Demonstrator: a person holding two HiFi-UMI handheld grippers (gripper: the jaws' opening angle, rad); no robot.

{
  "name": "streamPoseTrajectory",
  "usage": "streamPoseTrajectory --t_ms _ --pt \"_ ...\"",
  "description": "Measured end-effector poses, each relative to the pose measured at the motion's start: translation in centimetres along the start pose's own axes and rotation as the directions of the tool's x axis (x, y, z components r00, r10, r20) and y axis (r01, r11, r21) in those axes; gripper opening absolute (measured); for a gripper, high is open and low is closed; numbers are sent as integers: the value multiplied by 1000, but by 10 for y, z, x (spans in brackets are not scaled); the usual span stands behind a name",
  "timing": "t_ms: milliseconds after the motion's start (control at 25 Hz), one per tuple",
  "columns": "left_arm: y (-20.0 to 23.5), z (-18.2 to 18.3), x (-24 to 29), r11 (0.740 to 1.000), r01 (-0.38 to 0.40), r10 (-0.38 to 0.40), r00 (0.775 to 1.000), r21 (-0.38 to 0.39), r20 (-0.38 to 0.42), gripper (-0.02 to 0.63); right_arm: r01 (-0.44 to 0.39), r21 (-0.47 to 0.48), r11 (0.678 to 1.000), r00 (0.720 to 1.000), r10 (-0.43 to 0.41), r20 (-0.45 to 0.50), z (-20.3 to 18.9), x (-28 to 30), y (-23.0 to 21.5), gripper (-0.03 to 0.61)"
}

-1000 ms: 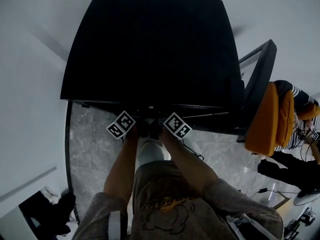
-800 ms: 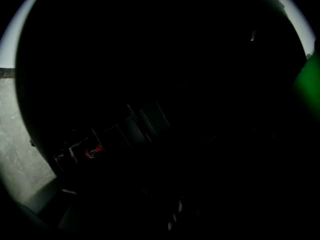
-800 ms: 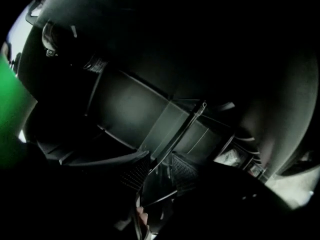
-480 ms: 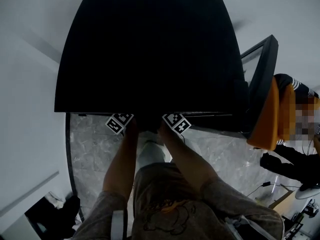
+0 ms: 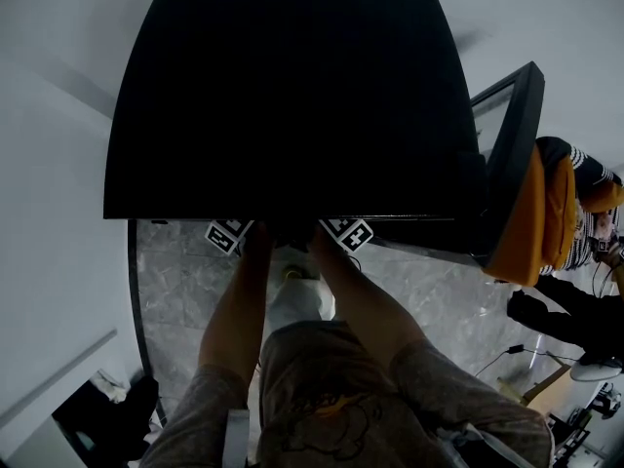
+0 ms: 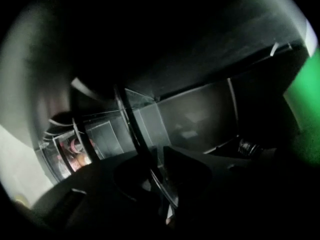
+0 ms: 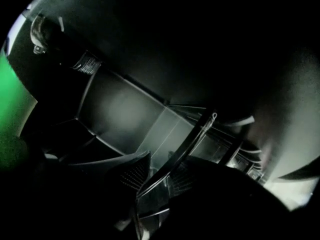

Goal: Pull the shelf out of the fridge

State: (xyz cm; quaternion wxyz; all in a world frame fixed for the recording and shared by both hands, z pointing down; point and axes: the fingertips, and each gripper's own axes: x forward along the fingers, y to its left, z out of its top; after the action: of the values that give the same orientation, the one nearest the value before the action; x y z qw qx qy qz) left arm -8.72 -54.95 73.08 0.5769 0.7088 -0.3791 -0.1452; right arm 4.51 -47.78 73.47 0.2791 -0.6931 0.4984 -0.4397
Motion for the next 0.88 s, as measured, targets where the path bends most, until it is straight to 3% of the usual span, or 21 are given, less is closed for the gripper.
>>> streamPoseTrajectory --t_ms 480,880 --pt "-3 -12 -38 998 0 0 1000 -56 7 48 -31 105 994 999 32 -11 -11 -40 2 95" --pt "-13 -24 -83 988 11 -2 998 -151 58 32 -52 143 988 995 63 -73 -19 -84 12 74"
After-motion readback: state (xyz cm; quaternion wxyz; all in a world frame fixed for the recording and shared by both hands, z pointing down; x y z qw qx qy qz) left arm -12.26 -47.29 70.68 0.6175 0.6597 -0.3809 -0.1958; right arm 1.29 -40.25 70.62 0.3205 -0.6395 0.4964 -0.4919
